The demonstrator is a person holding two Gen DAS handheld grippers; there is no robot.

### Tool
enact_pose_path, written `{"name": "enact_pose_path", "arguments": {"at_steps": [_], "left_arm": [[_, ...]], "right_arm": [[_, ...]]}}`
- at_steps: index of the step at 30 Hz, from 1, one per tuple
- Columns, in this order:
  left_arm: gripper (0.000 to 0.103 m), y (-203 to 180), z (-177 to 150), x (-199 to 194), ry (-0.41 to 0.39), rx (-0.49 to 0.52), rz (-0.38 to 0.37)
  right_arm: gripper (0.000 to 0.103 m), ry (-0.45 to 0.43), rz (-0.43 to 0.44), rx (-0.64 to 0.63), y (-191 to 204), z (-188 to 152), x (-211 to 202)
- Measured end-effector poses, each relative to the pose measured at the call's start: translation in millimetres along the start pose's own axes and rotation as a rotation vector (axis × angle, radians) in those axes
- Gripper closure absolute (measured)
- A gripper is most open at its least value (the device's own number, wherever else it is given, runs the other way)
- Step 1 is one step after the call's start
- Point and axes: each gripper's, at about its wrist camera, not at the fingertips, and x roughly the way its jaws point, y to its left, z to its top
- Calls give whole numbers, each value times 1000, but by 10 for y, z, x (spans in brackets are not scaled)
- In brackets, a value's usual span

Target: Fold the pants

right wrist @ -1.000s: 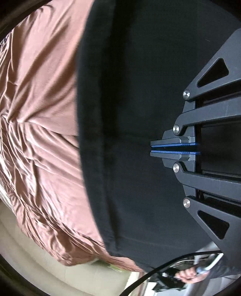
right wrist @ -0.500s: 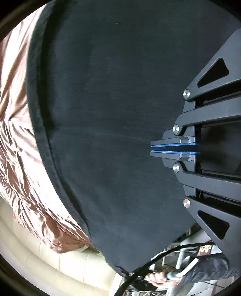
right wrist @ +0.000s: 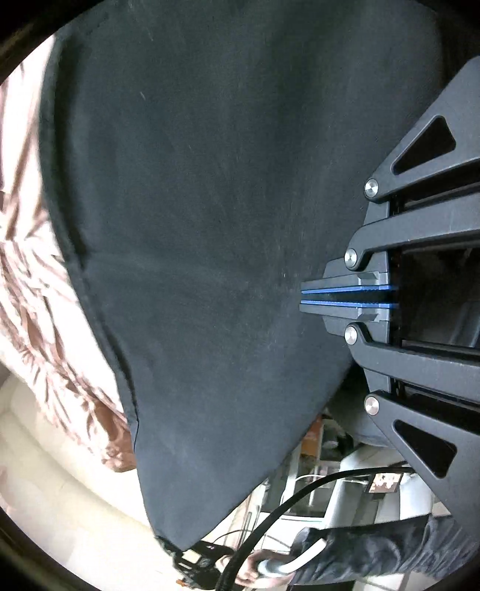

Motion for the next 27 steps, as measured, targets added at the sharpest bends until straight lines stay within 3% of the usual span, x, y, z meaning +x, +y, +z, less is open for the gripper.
{"name": "enact_pose_path", "arguments": {"at_steps": [7,10,11,12,18,27], "left_arm": [[98,-960,-12,72,17,128,-92],[98,-1308,-42,93,22,167,-126],[98,-1473,-66,101,22,187,-140],[98,-1576,-85,105,22,200,-148],[98,-2218,-259,226,48,264,-193],[98,-2893,-545,399,92,326,-241]], "right_arm": [[98,-144,-15,11,-250,-56,-682],[66,-208,-21,10,-291,-153,-917],[51,-232,-22,8,-302,-187,-998],[47,-260,-24,6,-312,-210,-1090],[46,-350,-42,8,-396,-412,-1473],[44,-429,-56,55,-638,-922,-1989]]}}
